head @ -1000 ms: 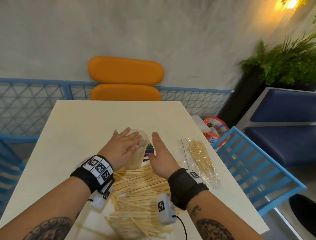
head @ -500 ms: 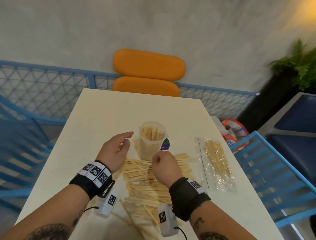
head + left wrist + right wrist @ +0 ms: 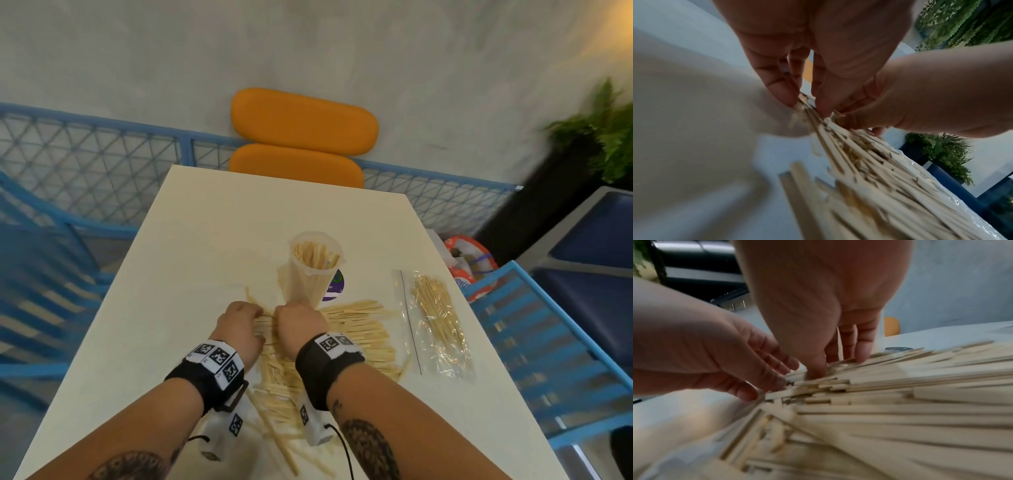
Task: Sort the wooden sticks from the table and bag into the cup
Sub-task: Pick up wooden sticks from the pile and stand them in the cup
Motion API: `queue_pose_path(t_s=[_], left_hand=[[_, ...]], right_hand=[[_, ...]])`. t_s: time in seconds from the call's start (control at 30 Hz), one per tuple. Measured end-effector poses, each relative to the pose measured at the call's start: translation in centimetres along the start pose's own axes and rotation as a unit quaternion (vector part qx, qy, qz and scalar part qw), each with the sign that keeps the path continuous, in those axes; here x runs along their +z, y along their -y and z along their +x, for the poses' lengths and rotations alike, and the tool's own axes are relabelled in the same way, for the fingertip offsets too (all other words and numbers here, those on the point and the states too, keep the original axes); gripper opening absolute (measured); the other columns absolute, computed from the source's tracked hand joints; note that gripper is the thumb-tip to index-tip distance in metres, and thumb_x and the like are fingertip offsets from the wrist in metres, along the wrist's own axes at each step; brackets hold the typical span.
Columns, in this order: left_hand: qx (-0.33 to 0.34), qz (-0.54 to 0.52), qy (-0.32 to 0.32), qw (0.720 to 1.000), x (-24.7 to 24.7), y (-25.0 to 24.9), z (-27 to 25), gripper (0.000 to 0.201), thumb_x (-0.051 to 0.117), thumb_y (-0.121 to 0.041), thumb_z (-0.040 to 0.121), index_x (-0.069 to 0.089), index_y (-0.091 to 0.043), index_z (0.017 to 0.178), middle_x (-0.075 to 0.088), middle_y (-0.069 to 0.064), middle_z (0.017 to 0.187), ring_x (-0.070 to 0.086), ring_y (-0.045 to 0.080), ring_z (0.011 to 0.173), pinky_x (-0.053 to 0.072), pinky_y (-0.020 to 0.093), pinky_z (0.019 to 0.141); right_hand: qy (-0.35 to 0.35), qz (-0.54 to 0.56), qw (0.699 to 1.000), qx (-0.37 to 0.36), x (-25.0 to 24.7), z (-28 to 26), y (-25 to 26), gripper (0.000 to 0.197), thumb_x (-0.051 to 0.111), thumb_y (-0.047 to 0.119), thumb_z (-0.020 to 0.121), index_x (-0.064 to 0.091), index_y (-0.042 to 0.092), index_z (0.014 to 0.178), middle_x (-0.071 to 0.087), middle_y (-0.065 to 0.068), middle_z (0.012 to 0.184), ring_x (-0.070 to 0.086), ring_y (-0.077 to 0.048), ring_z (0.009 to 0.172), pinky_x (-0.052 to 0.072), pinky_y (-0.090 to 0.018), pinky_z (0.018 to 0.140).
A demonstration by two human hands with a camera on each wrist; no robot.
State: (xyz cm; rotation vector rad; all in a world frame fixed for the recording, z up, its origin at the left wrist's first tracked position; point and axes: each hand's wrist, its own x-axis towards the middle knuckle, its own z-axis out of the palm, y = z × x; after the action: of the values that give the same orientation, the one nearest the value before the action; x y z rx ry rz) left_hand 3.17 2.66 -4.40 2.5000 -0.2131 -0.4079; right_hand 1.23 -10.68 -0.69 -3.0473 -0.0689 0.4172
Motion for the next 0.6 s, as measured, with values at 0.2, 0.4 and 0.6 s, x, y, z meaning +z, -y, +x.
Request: queue_pose_path(t_s=[0.2, 0.4, 0.6], left_hand=[[0.002, -0.041, 0.005, 0.999, -0.6, -0.7, 0.1, 0.048, 0.062, -0.016, 0.092, 0.051, -0.017, 0.139, 0.039, 0.006, 0.146, 0.053, 0.022, 0.125, 0.038, 0.024, 0.103], [-0.007, -0.082, -0.028, 0.996, -1.9, -1.4, -0.3, 0.046, 0.053, -0.011, 0.095, 0.047, -0.017, 0.14, 0.037, 0.006, 0.146, 0.053, 0.023, 0.122, 0.038, 0.025, 0.096], [-0.006, -0.195, -0.064, 0.979, -2.0, -3.7, -1.4, 0.025, 0.056, -0.007, 0.088, 0.05, -0.018, 0.109, 0.054, 0.002, 0.114, 0.055, 0.018, 0.091, 0.042, 0.029, 0.077]], right_hand=[[0.009, -0.013, 1.0, 0.005, -1.1, 0.1, -0.6, 0.028, 0.043, 0.0, 0.097, 0.061, 0.004, 0.118, 0.058, -0.017, 0.112, 0.062, -0.035, 0.102, 0.055, -0.043, 0.085], [-0.024, -0.009, 0.999, 0.04, -2.3, -1.3, -2.2, 0.027, 0.048, -0.001, 0.093, 0.069, 0.005, 0.109, 0.065, -0.017, 0.104, 0.067, -0.034, 0.092, 0.058, -0.041, 0.079], [-0.102, 0.115, 0.985, 0.078, -3.1, -4.7, -6.5, 0.023, 0.052, 0.023, 0.097, 0.074, 0.024, 0.103, 0.07, -0.004, 0.092, 0.062, -0.022, 0.088, 0.052, -0.033, 0.08]])
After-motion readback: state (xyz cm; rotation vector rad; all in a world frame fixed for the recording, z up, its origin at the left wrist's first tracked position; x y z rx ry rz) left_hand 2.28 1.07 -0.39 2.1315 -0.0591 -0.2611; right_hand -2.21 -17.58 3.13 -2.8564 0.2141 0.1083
